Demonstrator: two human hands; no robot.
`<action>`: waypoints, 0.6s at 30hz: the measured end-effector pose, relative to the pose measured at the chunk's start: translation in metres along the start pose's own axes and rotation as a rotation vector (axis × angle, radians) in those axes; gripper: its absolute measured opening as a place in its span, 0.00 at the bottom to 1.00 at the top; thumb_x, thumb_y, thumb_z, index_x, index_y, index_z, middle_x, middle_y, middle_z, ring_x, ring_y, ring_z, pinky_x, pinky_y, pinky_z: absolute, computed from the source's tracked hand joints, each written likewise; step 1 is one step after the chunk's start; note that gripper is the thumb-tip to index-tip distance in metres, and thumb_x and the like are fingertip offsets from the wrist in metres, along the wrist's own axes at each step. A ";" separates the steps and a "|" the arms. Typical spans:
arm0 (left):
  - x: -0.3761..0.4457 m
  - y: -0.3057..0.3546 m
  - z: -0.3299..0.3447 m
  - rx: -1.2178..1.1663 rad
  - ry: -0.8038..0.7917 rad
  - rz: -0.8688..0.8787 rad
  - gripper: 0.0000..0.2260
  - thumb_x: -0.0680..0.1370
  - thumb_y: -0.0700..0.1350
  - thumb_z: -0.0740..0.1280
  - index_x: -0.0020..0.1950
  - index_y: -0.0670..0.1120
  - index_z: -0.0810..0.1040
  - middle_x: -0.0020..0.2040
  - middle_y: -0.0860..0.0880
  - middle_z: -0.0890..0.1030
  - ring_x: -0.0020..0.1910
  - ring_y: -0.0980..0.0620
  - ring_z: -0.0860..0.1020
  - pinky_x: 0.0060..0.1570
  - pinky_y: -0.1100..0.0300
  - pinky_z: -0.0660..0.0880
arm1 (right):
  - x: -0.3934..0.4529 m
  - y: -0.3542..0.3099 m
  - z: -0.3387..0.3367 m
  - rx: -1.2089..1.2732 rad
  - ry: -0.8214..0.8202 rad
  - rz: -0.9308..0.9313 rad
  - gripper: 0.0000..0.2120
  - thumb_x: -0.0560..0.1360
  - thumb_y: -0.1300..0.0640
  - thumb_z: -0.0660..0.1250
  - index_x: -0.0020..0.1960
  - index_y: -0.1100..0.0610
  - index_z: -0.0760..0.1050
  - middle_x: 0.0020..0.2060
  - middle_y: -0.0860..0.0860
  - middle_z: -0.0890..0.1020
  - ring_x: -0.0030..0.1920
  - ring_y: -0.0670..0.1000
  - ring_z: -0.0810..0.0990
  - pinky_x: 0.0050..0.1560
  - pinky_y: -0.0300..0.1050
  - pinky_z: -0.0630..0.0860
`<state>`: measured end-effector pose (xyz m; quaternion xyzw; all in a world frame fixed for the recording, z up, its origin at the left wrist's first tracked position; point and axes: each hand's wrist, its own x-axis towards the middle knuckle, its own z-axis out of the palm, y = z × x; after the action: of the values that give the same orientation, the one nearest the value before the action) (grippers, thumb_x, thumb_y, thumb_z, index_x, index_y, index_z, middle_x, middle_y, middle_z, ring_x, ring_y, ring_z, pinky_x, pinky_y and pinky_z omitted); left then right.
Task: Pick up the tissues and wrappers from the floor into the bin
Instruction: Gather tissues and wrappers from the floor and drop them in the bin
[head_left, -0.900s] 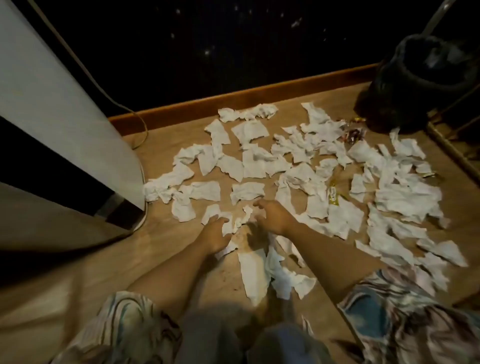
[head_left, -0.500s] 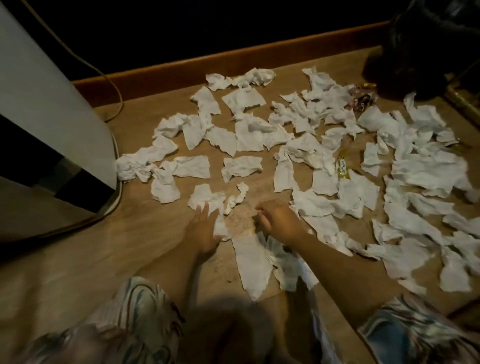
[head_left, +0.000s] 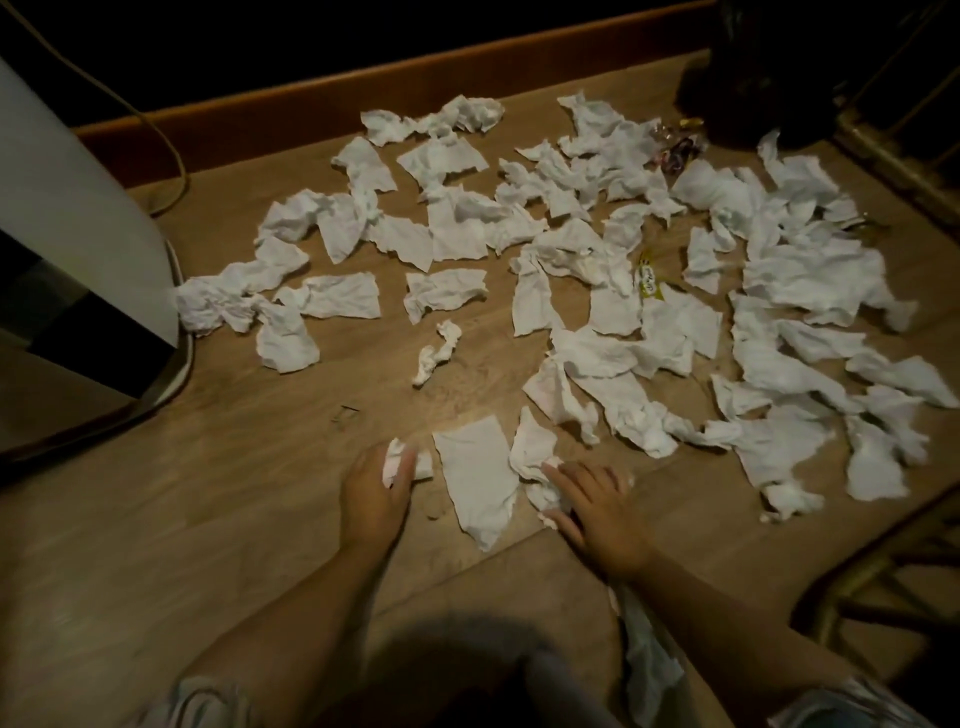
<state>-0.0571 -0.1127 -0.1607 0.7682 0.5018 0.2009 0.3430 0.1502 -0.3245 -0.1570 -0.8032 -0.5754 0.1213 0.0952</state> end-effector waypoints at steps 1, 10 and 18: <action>-0.002 -0.001 0.000 0.007 0.000 0.005 0.11 0.78 0.52 0.67 0.49 0.45 0.81 0.45 0.47 0.83 0.44 0.48 0.79 0.46 0.56 0.74 | -0.004 -0.001 0.003 0.003 0.045 0.039 0.23 0.79 0.42 0.55 0.71 0.49 0.67 0.61 0.52 0.76 0.61 0.52 0.72 0.60 0.54 0.70; -0.011 0.055 0.024 -0.182 -0.012 0.110 0.09 0.72 0.36 0.73 0.52 0.41 0.83 0.55 0.45 0.77 0.52 0.50 0.77 0.53 0.61 0.74 | -0.011 -0.009 0.006 0.215 0.164 0.195 0.07 0.73 0.55 0.68 0.45 0.60 0.77 0.56 0.53 0.74 0.52 0.53 0.75 0.43 0.47 0.77; -0.041 0.029 0.056 0.251 -0.403 0.283 0.30 0.72 0.64 0.68 0.72 0.57 0.69 0.80 0.51 0.52 0.79 0.47 0.41 0.74 0.45 0.35 | -0.006 -0.012 0.012 0.216 0.185 0.330 0.06 0.72 0.54 0.70 0.43 0.56 0.76 0.49 0.53 0.78 0.52 0.55 0.73 0.54 0.52 0.73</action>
<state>-0.0190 -0.1763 -0.1763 0.8916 0.3320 0.0261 0.3068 0.1338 -0.3262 -0.1643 -0.8793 -0.4087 0.1218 0.2120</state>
